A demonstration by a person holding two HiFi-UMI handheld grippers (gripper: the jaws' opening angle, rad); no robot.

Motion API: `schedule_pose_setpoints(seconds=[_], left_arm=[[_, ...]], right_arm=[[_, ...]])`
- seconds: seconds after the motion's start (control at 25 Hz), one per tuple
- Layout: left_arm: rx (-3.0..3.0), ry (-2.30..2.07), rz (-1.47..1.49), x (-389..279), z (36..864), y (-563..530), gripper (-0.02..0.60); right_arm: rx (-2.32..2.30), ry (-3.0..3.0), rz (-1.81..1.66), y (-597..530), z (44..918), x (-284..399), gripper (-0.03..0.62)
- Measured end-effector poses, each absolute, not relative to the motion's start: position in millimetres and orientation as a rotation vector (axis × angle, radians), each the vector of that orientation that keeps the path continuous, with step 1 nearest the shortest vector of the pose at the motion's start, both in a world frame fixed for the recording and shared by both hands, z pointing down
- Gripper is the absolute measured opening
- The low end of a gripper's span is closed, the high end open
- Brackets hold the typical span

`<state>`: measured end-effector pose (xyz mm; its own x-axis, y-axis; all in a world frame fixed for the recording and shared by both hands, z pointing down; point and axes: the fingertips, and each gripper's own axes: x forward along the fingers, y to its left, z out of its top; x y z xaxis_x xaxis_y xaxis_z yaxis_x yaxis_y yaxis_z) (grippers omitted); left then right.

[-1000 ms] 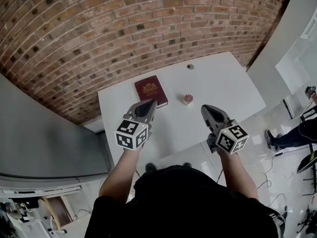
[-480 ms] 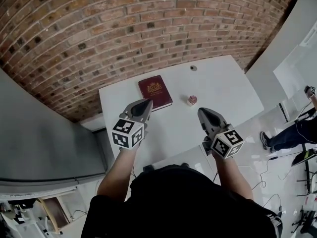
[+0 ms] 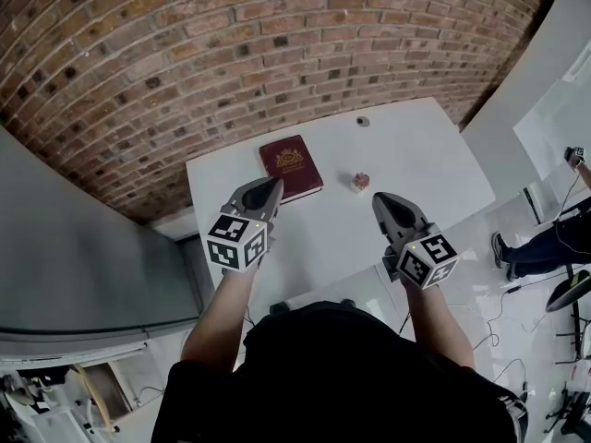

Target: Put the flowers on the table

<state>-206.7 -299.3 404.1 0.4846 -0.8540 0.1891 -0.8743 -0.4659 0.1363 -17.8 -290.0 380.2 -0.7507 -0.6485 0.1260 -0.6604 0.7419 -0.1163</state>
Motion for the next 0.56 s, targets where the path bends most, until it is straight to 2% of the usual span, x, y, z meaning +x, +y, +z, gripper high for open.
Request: schedule_pose_setpoints(seconds=[0.56], left_arm=[[2.484, -1.475, 0.165, -198.9, 411.0, -296.6, 0.011]], right_arm=[[1.055, -2.866, 0.25, -291.9, 382.8, -8.1, 0.012]])
